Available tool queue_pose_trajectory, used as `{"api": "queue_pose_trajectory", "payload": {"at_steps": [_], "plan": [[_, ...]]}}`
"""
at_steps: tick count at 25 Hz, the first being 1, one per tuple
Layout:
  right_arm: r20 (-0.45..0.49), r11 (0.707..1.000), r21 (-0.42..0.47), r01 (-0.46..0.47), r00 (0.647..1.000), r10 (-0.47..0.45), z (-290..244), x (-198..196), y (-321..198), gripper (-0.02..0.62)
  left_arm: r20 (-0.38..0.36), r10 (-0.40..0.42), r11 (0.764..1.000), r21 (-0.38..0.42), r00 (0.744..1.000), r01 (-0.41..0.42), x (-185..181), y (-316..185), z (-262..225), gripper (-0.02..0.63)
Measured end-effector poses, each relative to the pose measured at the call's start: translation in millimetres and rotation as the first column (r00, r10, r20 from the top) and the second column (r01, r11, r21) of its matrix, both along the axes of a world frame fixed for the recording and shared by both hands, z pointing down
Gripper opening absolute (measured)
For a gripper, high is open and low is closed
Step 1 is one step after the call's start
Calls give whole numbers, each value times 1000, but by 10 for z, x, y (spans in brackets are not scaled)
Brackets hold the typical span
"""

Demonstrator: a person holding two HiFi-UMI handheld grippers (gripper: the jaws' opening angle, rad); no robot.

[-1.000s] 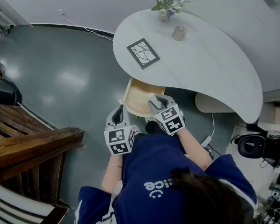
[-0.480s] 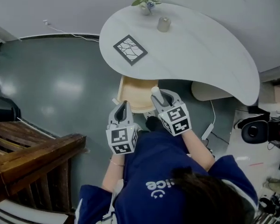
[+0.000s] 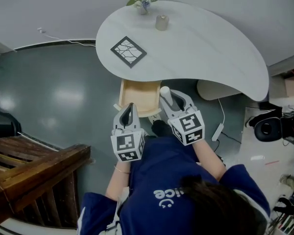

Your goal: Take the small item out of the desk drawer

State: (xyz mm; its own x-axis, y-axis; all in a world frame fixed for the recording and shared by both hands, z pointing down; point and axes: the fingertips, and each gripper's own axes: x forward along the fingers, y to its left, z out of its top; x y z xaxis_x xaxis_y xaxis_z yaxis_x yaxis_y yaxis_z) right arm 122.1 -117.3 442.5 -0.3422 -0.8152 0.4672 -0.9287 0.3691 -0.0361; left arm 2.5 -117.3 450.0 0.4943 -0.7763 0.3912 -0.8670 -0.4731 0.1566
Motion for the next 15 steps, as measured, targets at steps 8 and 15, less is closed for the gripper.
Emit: {"api": "queue_pose_trajectory", "payload": {"at_steps": [8, 15], "plan": [[21, 997, 77, -28, 999, 27, -272, 130, 37, 140, -31, -13, 995, 103, 999, 16, 80, -47, -443, 3], [59, 986, 157, -49, 997, 40, -582, 201, 32, 140, -25, -16, 980, 198, 1000, 20, 130, -42, -768, 3]]}}
